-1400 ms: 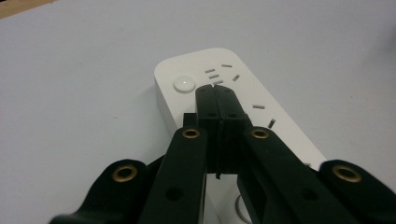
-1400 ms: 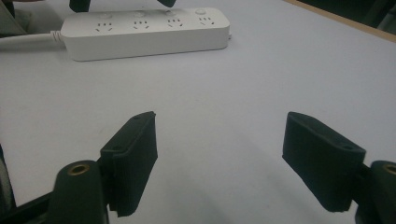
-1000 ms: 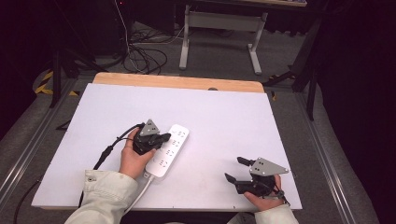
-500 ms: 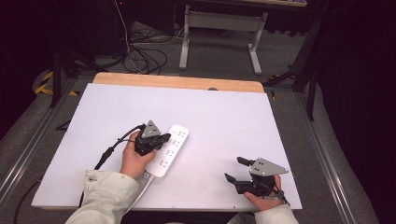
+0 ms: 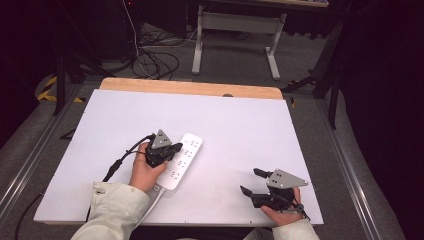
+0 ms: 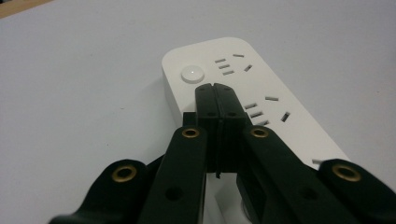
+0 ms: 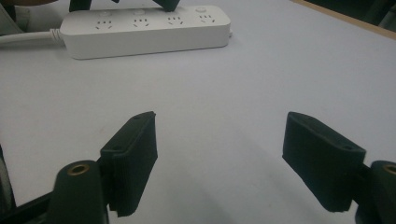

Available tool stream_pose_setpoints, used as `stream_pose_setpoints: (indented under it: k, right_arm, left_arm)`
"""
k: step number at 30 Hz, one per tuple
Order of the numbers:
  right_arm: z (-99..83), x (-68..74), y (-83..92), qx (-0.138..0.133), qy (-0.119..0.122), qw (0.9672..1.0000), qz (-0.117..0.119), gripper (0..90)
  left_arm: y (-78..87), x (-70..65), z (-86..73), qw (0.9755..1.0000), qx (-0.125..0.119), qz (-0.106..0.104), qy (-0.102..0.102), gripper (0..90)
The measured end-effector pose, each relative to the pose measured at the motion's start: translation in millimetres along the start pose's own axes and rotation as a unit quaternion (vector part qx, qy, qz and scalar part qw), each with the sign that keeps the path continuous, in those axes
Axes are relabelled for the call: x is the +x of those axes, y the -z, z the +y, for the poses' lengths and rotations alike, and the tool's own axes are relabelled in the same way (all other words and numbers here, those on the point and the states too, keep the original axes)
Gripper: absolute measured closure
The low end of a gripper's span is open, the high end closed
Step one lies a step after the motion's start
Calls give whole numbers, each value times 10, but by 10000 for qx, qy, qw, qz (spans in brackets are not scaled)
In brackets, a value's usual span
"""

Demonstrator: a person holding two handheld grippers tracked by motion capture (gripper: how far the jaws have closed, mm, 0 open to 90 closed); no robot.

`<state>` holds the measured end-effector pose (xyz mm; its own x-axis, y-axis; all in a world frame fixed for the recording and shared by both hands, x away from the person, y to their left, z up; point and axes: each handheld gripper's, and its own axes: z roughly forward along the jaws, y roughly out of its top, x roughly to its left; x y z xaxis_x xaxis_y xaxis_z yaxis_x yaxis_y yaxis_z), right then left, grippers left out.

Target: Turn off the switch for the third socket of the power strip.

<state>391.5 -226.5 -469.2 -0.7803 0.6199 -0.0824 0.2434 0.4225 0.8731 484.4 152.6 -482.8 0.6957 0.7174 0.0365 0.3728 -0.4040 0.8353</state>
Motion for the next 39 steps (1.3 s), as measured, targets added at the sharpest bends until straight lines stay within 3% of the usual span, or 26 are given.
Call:
stream_pose_setpoints:
  k: [13,17,25,27,34,38,39]
  right_arm:
    - [0,2,-5,10,-22,10000,4,267]
    - [1,1,4,-10,-27,10000,5,267]
    - [-1,0,7,-10,-21,10000,13,267]
    - [-1,2,5,-15,-21,10000,15,267]
    - [-1,0,4,-3,-11,10000,9,267]
    - [-2,-3,5,-5,-14,10000,5,267]
    - [-3,-3,1,-8,-28,10000,8,267]
  left_arm:
    - [-4,4,27,9999,102,-65,94,900]
    - [-7,-16,65,9997,240,46,-65,900]
    - [-16,-34,102,9993,361,74,-12,900]
    - [-19,-44,117,9991,411,92,-105,900]
    - [-23,-49,110,9991,419,61,-80,900]
    - [-18,2,105,9993,360,-92,-42,900]
    - [-6,19,106,9993,337,-127,57,900]
